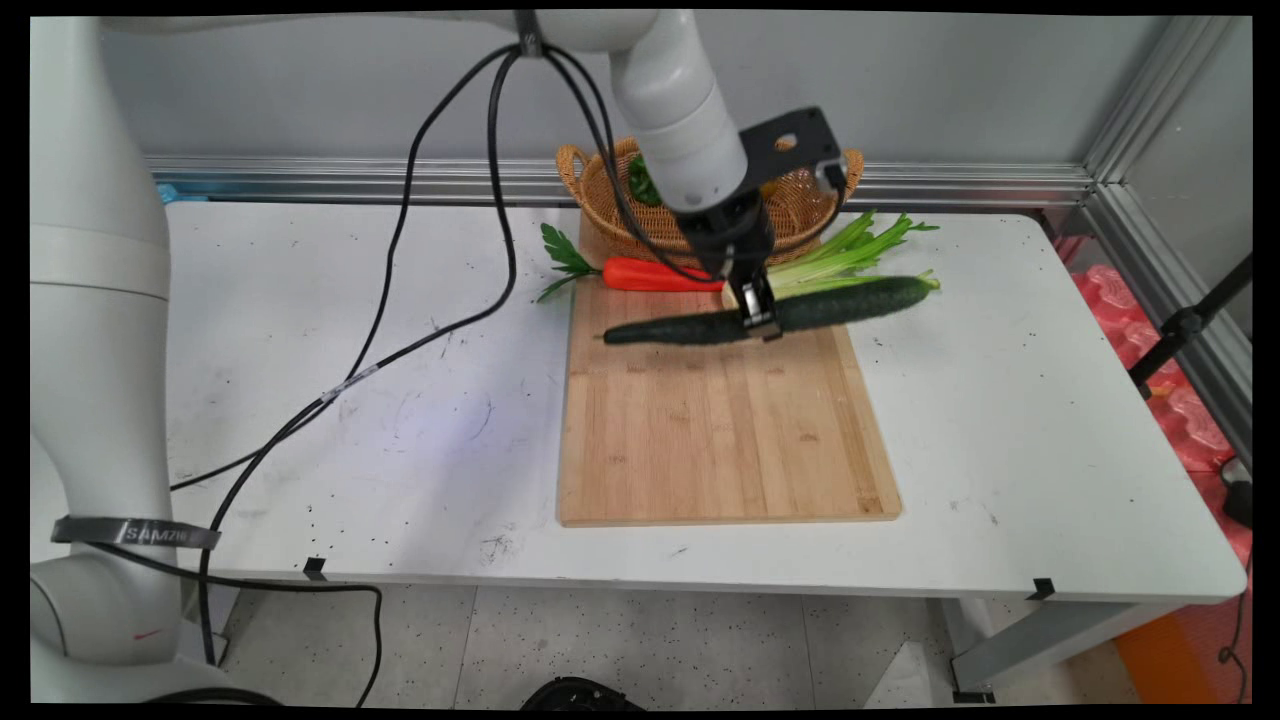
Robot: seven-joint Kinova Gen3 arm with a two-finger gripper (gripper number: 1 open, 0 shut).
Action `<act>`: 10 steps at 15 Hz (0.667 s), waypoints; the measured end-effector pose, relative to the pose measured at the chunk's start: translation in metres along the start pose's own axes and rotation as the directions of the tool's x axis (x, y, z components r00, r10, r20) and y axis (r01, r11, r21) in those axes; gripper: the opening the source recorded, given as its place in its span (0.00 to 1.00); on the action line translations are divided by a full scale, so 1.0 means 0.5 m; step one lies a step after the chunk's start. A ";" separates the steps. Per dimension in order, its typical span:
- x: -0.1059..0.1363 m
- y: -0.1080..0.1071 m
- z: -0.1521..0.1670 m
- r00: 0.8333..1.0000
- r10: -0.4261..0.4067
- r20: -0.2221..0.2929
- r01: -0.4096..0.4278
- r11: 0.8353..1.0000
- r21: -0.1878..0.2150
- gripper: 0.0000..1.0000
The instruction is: Place the picked object on the cutting board
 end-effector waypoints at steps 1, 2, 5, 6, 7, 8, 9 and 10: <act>-0.006 0.012 0.003 1.000 -0.007 0.001 0.007 1.000 -0.002 0.00; -0.011 0.023 0.006 1.000 -0.013 0.002 0.013 1.000 -0.004 0.00; -0.032 0.061 0.017 1.000 -0.030 0.005 0.030 1.000 -0.008 0.00; -0.038 0.071 0.021 0.999 -0.033 0.005 0.033 0.999 -0.010 0.00; -0.046 0.084 0.026 0.999 -0.036 0.007 0.037 0.999 -0.013 0.00; -0.052 0.095 0.031 0.999 -0.038 0.008 0.038 0.999 -0.015 0.00; -0.058 0.103 0.034 0.999 -0.039 0.009 0.039 0.999 -0.017 0.00; -0.062 0.110 0.037 0.999 -0.039 0.011 0.039 0.999 -0.019 0.00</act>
